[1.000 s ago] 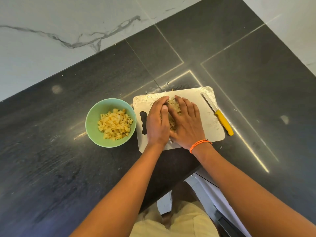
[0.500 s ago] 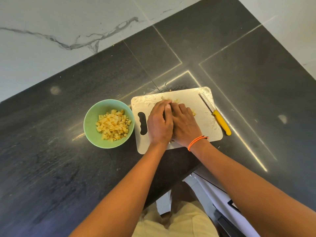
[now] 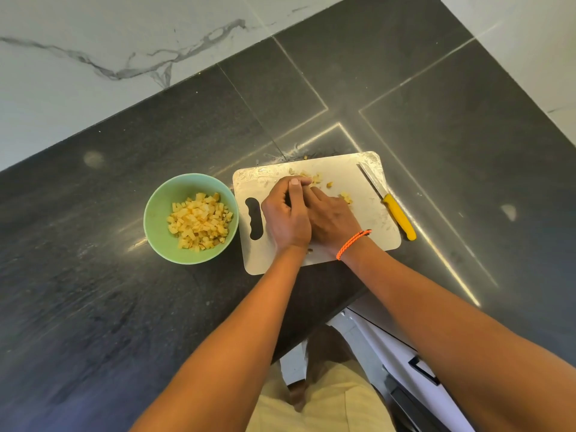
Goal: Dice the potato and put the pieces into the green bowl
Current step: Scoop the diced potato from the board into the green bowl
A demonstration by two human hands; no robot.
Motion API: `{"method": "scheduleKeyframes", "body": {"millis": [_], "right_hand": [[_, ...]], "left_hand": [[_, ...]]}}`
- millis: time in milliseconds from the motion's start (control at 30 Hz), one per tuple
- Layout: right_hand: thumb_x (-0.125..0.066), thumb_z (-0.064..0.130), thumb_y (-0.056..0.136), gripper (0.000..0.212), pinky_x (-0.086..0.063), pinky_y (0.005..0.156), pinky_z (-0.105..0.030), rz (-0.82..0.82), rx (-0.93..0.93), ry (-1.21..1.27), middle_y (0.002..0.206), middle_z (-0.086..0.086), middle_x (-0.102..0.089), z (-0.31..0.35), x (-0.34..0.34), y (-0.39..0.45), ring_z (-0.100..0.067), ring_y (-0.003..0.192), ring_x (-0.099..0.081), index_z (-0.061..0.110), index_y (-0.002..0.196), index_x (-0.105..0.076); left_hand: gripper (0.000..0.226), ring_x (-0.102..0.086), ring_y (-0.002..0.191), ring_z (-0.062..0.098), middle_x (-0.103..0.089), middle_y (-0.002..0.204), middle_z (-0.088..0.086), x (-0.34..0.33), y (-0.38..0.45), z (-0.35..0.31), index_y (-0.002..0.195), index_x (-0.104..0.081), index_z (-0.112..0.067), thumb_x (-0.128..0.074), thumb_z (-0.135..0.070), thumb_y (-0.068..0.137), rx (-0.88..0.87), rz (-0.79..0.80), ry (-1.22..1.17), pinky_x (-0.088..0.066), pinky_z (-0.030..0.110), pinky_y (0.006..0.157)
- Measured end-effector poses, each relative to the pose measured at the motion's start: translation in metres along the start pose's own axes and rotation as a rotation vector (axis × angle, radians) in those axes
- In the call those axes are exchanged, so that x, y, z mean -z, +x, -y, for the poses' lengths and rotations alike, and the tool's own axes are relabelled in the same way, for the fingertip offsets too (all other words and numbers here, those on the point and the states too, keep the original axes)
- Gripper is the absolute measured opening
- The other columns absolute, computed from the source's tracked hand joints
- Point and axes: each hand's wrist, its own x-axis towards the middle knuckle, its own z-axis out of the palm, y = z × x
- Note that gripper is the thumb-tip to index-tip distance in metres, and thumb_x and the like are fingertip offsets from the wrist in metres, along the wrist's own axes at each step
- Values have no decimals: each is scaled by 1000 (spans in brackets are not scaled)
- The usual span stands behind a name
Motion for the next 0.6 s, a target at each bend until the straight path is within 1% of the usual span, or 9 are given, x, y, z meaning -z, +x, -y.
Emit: {"method": "scheduleKeyframes", "body": {"millis": [67, 167, 233, 300, 333, 400, 500, 567, 600], "right_hand": [[-60, 21, 95, 40, -40, 45, -31, 5, 13, -34, 106, -19, -63, 0, -1, 0, -27, 80, -62, 0, 128, -52], [-75, 16, 86, 43, -29, 46, -28, 6, 20, -54, 96, -20, -64, 2, 1, 3, -28, 70, -63, -4, 121, -59], [-80, 13, 82, 43, -34, 43, -29, 45, -1, -45, 86, -19, -65, 2, 1, 5, -29, 64, -63, -5, 117, -62], [-81, 10, 81, 36, -41, 41, -31, 54, -55, -7, 77, -16, -64, 0, 4, 9, -30, 57, -63, -3, 110, -63], [-80, 9, 81, 29, -41, 41, -32, 32, -96, 24, 72, -14, -63, 0, 6, 11, -31, 53, -62, -1, 103, -63], [-71, 13, 87, 13, -35, 41, -29, -34, -217, 110, 66, -12, -60, -1, 11, 16, -31, 47, -58, 4, 88, -62], [-52, 24, 97, 25, -29, 50, -27, -193, -482, 274, 64, -9, -58, -2, 17, 20, -28, 50, -52, 8, 78, -58], [-52, 24, 99, 27, -30, 50, -27, -241, -588, 395, 62, -4, -55, 4, 26, 24, -21, 51, -48, 9, 78, -58], [-54, 24, 99, 26, -31, 50, -23, -273, -640, 475, 61, 1, -52, 9, 31, 26, -14, 51, -47, 11, 77, -59]], "left_hand": [[32, -72, 98, 19, -77, 95, 0, 3, 0, 1, 95, -78, -10, -48, -14, 106, 3, 32, -20, -58, 45, 89], [33, -71, 100, 18, -77, 97, 0, 7, 2, -1, 97, -78, -10, -47, -15, 108, 12, 65, -30, -58, 42, 92], [34, -71, 100, 18, -77, 97, 0, 7, 3, -3, 98, -78, -9, -47, -16, 108, 21, 68, -47, -58, 41, 93], [34, -71, 101, 17, -76, 98, -1, 6, 2, -8, 100, -77, -10, -45, -16, 109, 22, 67, -53, -58, 39, 94], [34, -70, 102, 16, -76, 99, -2, 7, 2, -11, 101, -77, -10, -44, -17, 110, 16, 68, -53, -57, 38, 95], [34, -69, 103, 15, -75, 101, -3, 10, 4, -16, 103, -75, -11, -43, -17, 111, -12, 74, -42, -57, 37, 94], [35, -70, 104, 14, -75, 103, -3, 13, 7, -26, 106, -74, -12, -41, -19, 112, -27, 101, -57, -57, 38, 94], [34, -70, 106, 14, -75, 105, -3, 14, 8, -33, 107, -74, -13, -41, -19, 112, -22, 109, -78, -57, 39, 95], [35, -70, 106, 14, -75, 106, -3, 13, 7, -37, 109, -75, -13, -41, -19, 112, -15, 111, -85, -57, 39, 95]]}}
